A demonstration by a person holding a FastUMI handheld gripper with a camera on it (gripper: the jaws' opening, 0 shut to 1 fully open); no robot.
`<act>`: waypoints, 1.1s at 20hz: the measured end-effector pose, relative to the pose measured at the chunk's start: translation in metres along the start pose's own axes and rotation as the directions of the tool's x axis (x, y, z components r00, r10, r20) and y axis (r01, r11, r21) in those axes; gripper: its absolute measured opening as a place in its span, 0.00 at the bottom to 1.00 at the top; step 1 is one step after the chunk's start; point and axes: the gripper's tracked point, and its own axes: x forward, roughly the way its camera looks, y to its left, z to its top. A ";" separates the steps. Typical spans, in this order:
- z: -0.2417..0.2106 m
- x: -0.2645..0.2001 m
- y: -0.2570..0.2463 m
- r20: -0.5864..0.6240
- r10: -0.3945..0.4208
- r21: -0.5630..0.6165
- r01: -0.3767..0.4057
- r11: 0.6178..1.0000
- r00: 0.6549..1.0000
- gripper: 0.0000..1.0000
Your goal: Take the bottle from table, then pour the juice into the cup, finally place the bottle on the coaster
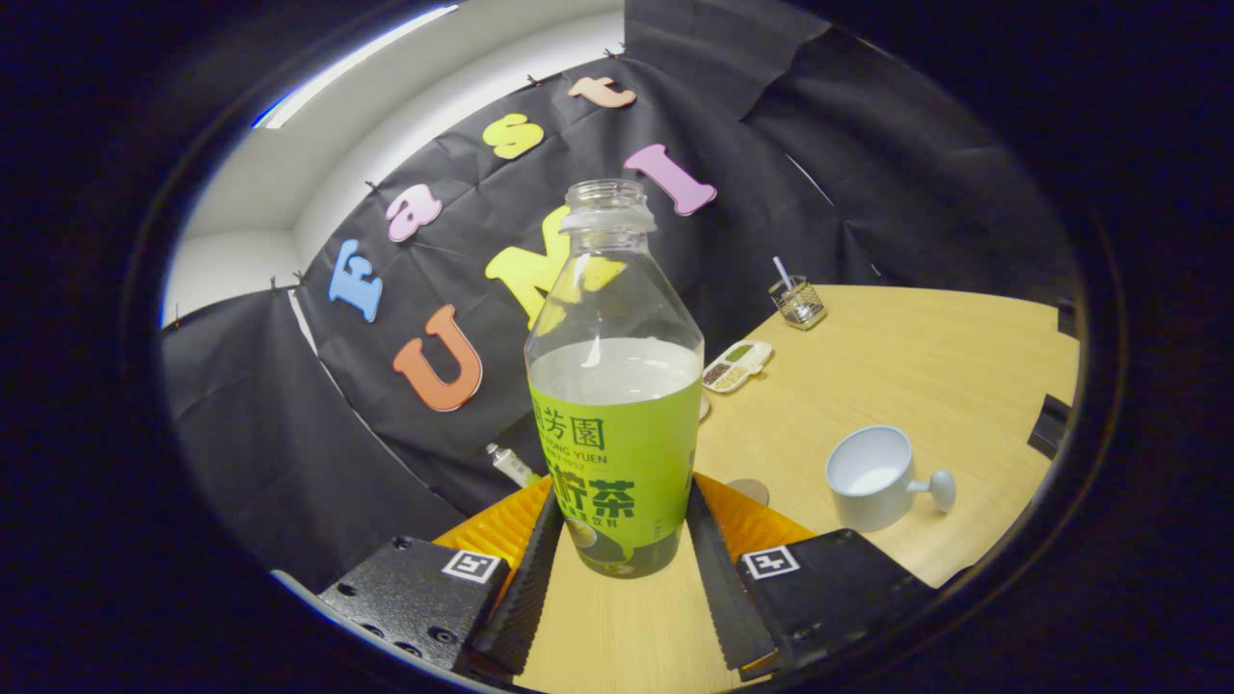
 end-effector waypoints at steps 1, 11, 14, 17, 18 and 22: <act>0.000 0.001 -0.001 0.004 -0.011 -0.031 0.011 0.999 1.000 0.76; 0.013 0.071 -0.016 0.038 -0.200 -0.429 0.197 0.882 0.979 0.77; 0.003 0.095 -0.027 0.040 -0.247 -0.505 0.233 0.831 0.968 0.77; -0.011 0.123 -0.047 0.029 -0.287 -0.530 0.258 0.808 0.958 0.78; -0.016 0.130 -0.053 0.020 -0.292 -0.531 0.257 0.807 0.956 0.77; -0.032 0.154 -0.073 -0.018 -0.313 -0.534 0.256 0.806 0.950 0.78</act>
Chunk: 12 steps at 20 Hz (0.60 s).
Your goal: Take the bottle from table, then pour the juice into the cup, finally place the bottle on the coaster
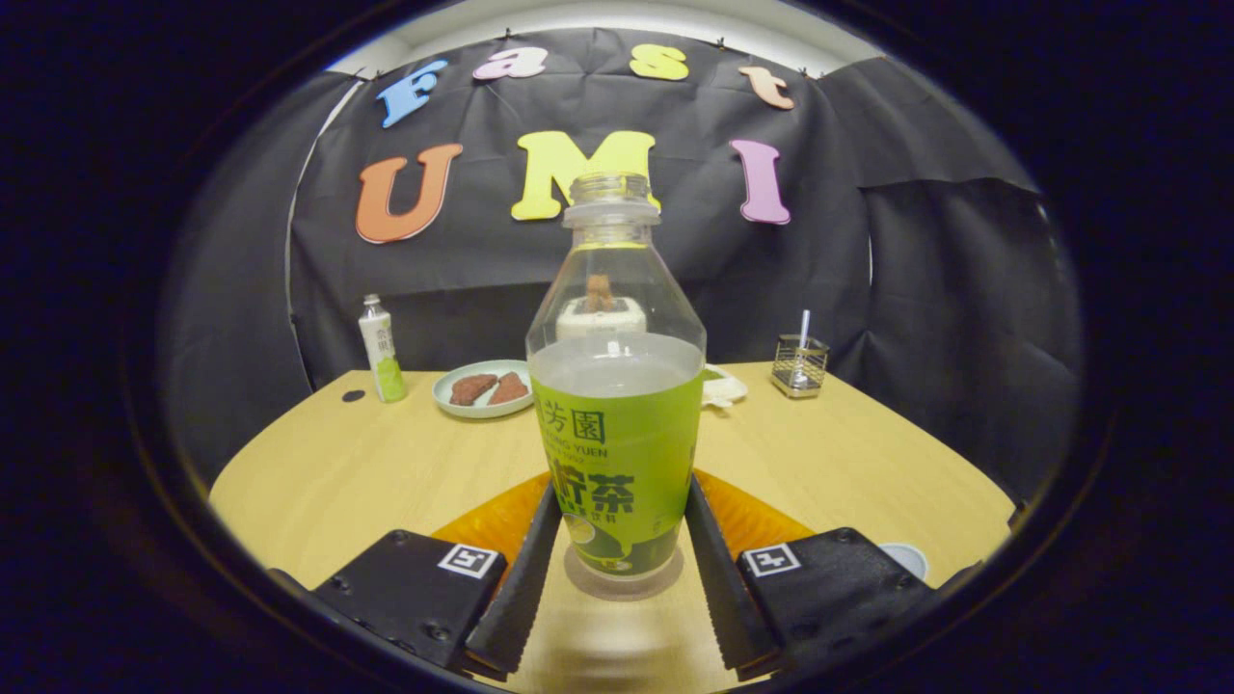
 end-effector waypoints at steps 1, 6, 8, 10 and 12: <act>-0.002 0.006 -0.003 -0.005 0.001 -0.001 -0.001 1.000 1.000 0.78; -0.019 0.026 -0.008 -0.056 -0.001 -0.022 0.000 1.000 0.998 0.79; -0.022 0.030 -0.007 -0.064 0.013 -0.016 -0.014 1.000 0.998 0.79; -0.023 0.032 -0.007 -0.070 0.012 -0.022 -0.014 1.000 0.997 0.79; -0.026 0.033 -0.003 -0.075 0.030 -0.018 -0.031 0.999 0.997 0.80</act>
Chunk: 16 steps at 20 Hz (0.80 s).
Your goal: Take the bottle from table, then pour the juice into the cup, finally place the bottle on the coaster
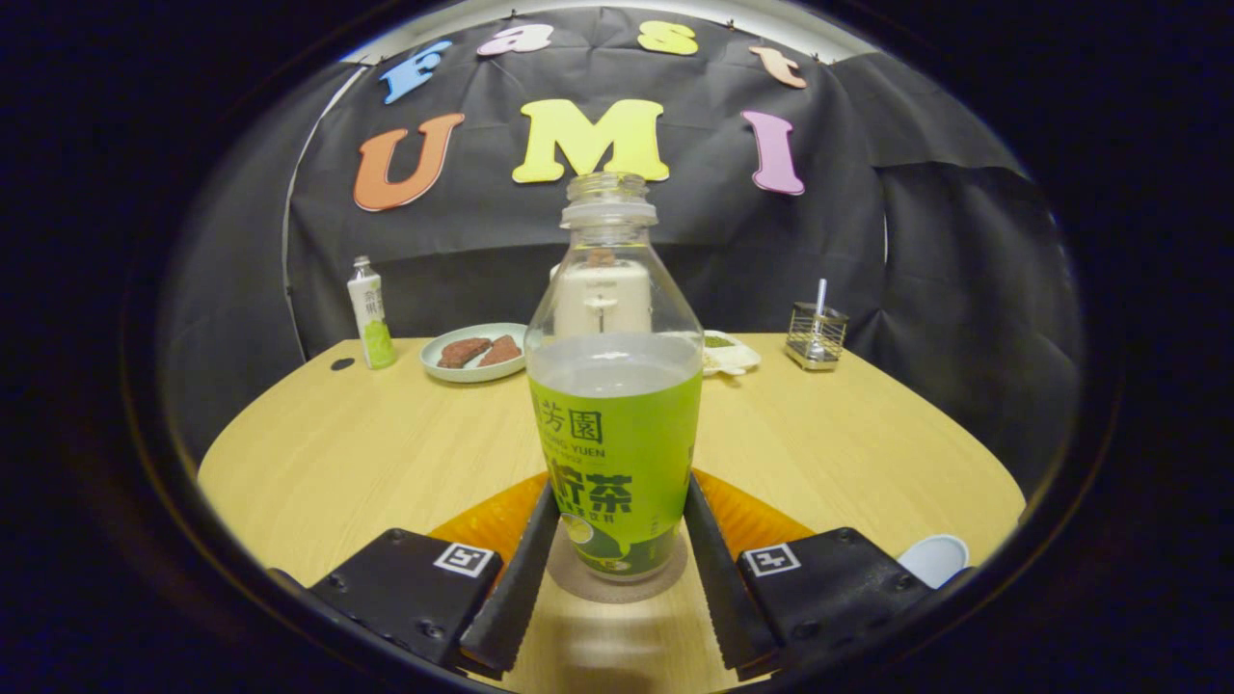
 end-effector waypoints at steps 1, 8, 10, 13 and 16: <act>-0.001 0.002 0.002 -0.003 0.010 -0.001 -0.010 1.000 1.000 0.80; -0.006 0.008 0.001 -0.030 -0.006 -0.006 0.006 1.000 1.000 0.82; -0.009 0.011 -0.001 -0.054 -0.016 -0.016 0.015 1.000 0.998 0.83; -0.007 0.008 0.001 -0.054 0.003 -0.014 -0.004 1.000 0.999 0.84; -0.004 0.002 -0.003 -0.045 -0.010 -0.031 0.008 0.999 0.999 0.92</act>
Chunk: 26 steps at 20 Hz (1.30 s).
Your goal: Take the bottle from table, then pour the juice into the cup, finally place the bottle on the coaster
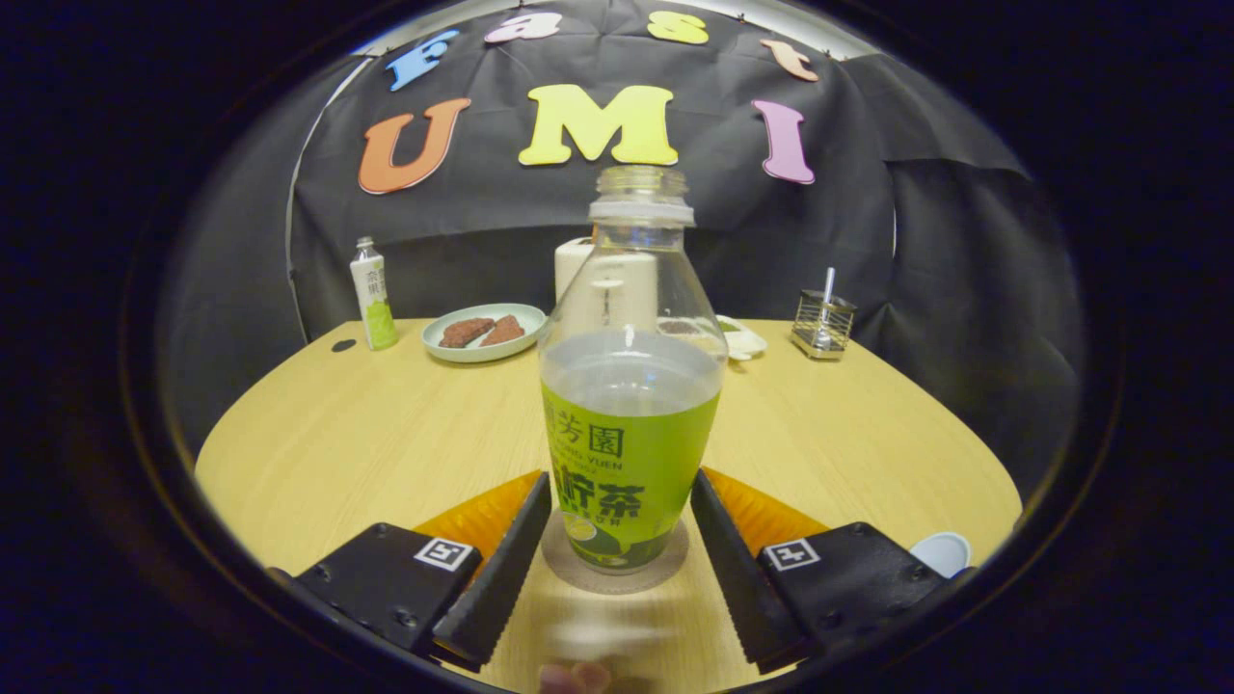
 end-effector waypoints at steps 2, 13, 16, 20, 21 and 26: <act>0.002 -0.006 0.000 0.009 0.000 0.002 0.000 1.000 1.000 0.97; 0.006 -0.078 -0.012 0.094 -0.016 -0.015 0.017 1.000 0.995 0.97; 0.014 -0.115 -0.017 0.152 -0.022 -0.008 0.024 1.000 0.988 0.98; 0.024 -0.165 -0.023 0.239 -0.013 -0.007 0.015 1.000 0.971 1.00; 0.019 -0.178 -0.026 0.260 -0.010 -0.008 0.013 1.000 0.965 1.00; 0.020 -0.224 -0.031 0.317 0.008 0.013 -0.013 1.000 0.948 1.00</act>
